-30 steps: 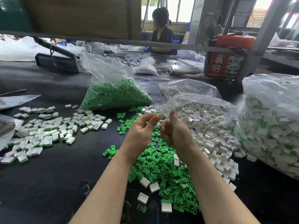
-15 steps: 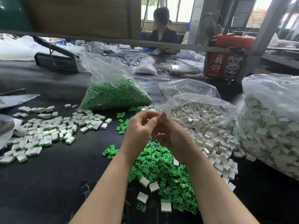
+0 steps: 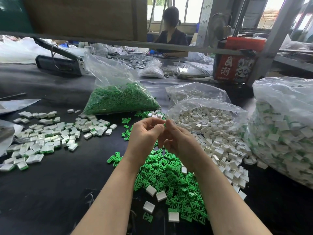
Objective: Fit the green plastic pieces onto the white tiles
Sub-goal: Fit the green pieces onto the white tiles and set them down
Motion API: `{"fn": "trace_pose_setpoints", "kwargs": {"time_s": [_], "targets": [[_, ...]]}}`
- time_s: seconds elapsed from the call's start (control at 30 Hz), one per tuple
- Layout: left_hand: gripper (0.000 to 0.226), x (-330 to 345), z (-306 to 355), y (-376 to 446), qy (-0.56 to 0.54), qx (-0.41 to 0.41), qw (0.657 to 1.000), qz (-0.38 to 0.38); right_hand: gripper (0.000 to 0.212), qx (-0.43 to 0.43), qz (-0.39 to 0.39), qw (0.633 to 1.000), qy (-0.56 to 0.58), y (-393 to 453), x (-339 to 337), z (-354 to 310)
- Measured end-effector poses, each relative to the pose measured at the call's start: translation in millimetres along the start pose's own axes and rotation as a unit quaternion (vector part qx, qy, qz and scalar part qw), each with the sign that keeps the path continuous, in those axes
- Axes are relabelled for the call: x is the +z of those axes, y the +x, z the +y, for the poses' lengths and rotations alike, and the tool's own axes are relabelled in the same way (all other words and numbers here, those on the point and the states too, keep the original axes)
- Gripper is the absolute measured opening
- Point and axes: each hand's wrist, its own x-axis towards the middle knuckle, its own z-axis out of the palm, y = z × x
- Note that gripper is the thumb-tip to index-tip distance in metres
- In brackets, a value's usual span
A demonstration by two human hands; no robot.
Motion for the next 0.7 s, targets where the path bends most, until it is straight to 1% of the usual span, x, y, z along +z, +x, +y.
{"fn": "trace_pose_setpoints", "kwargs": {"time_s": [0.07, 0.13, 0.27, 0.33, 0.47, 0.57, 0.7], "targets": [[0.014, 0.6, 1.3, -0.8, 0.001, 0.002, 1.000, 0.003, 0.067, -0.005, 0.006, 1.000, -0.006, -0.1, 0.2, -0.3], [0.008, 1.6, 2.8, -1.5, 0.002, 0.002, 1.000, -0.001, 0.065, -0.014, 0.008, 1.000, -0.011, -0.5, 0.6, 0.1], [0.014, 2.6, 4.1, -2.9, 0.007, 0.006, 1.000, -0.005, 0.047, -0.018, 0.001, 1.000, -0.019, -0.6, 1.1, -1.0], [0.014, 3.3, 3.4, -2.8, -0.008, 0.007, 1.000, 0.000, 0.045, -0.019, -0.003, 1.000, -0.023, -0.3, 0.8, -0.7], [0.015, 6.1, -0.8, 1.3, -0.064, -0.023, 0.998, 0.013, 0.048, -0.023, 0.010, 0.999, -0.032, 0.2, 1.9, 2.5], [0.012, 6.4, -2.5, 2.3, -0.089, -0.048, 0.995, 0.011, 0.059, -0.034, 0.015, 0.998, -0.044, -1.0, 4.4, 2.7], [0.009, 8.3, -3.2, 2.3, -0.118, -0.083, 0.989, 0.013, 0.066, -0.045, 0.025, 0.997, -0.057, -3.2, 4.8, 0.9]]}}
